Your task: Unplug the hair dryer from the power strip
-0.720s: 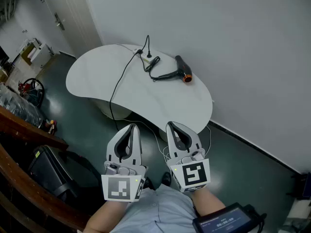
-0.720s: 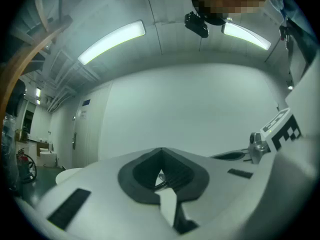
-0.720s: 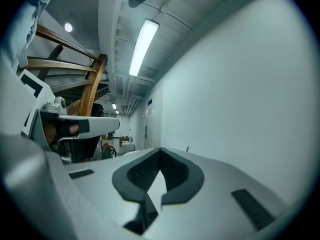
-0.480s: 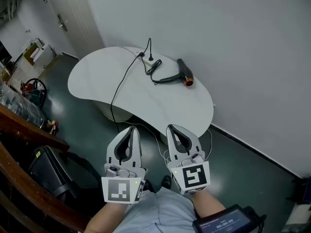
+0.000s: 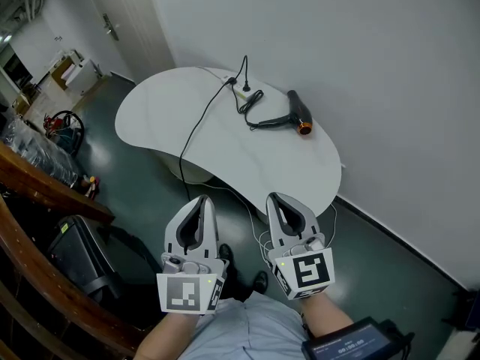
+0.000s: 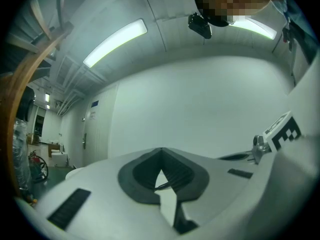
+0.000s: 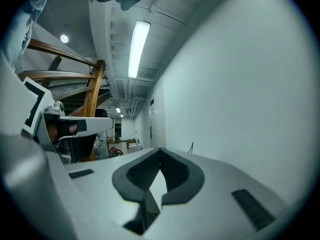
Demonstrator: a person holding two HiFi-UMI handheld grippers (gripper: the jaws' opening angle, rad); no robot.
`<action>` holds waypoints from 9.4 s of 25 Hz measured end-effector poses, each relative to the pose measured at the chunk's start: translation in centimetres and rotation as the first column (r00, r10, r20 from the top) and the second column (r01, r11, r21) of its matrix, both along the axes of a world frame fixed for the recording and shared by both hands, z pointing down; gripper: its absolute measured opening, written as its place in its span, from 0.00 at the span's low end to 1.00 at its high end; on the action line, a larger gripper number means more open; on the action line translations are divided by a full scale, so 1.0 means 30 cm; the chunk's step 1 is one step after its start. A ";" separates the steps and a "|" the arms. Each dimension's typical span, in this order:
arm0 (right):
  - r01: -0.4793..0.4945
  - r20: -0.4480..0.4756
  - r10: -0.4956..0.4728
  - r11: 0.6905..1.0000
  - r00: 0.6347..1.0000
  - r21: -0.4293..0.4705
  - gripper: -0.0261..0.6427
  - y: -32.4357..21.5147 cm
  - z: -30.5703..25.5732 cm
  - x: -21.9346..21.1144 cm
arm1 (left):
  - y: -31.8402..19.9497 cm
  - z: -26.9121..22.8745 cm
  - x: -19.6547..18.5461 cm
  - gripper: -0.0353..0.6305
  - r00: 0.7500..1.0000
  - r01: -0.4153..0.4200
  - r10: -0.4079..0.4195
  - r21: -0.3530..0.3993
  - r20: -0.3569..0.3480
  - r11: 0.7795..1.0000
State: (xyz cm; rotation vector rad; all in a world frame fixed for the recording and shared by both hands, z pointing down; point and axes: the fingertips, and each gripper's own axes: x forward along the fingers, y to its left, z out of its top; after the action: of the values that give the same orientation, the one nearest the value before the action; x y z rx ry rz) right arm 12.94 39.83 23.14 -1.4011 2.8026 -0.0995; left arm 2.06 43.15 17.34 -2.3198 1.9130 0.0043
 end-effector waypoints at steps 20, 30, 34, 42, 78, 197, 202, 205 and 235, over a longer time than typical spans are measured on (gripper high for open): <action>-0.060 -0.074 0.056 0.997 0.996 -0.047 0.04 -0.458 0.059 -0.266 | -0.472 0.055 -0.284 0.05 0.996 -0.050 0.048 -0.023 -0.074 0.998; -0.140 -0.071 0.140 0.990 0.988 0.008 0.04 -0.684 -0.032 -0.390 | -0.708 -0.003 -0.416 0.05 0.984 -0.130 0.130 0.009 -0.119 0.991; -0.181 -0.068 0.182 0.983 0.981 0.020 0.04 -0.723 -0.038 -0.402 | -0.760 -0.011 -0.435 0.05 0.975 -0.162 0.162 0.012 -0.150 0.987; -0.233 -0.067 0.233 0.972 0.970 0.006 0.04 -0.797 -0.022 -0.375 | -0.830 0.029 -0.417 0.05 0.966 -0.210 0.203 -0.031 -0.158 0.977; -0.261 -0.102 0.251 0.960 0.963 -0.101 0.04 -1.448 0.150 -0.316 | -1.504 0.150 -0.334 0.05 0.961 -0.269 0.256 -0.147 -0.105 0.952; -0.201 -0.151 0.154 0.905 0.976 -0.375 0.14 -1.742 0.610 -0.411 | -1.820 0.563 -0.358 0.05 0.938 -0.335 0.261 -0.415 -0.227 0.846; -0.187 -0.111 0.156 0.906 0.982 -0.381 0.14 -1.738 0.606 -0.408 | -1.816 0.563 -0.352 0.05 0.938 -0.338 0.264 -0.415 -0.225 0.845; -0.196 -0.135 0.155 0.904 0.979 -0.380 0.14 -1.737 0.605 -0.412 | -1.813 0.554 -0.356 0.05 0.938 -0.338 0.265 -0.410 -0.225 0.847; -0.245 -0.221 0.173 0.901 0.960 -0.358 0.14 -1.737 0.616 -0.420 | -1.813 0.549 -0.371 0.05 0.942 -0.327 0.258 -0.411 -0.216 0.851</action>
State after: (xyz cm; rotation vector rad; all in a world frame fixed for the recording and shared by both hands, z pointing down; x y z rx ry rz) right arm 0.34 -12.27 41.62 -1.8766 2.8603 -0.5740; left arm -9.08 -11.25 33.82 -2.9794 1.7405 -0.2576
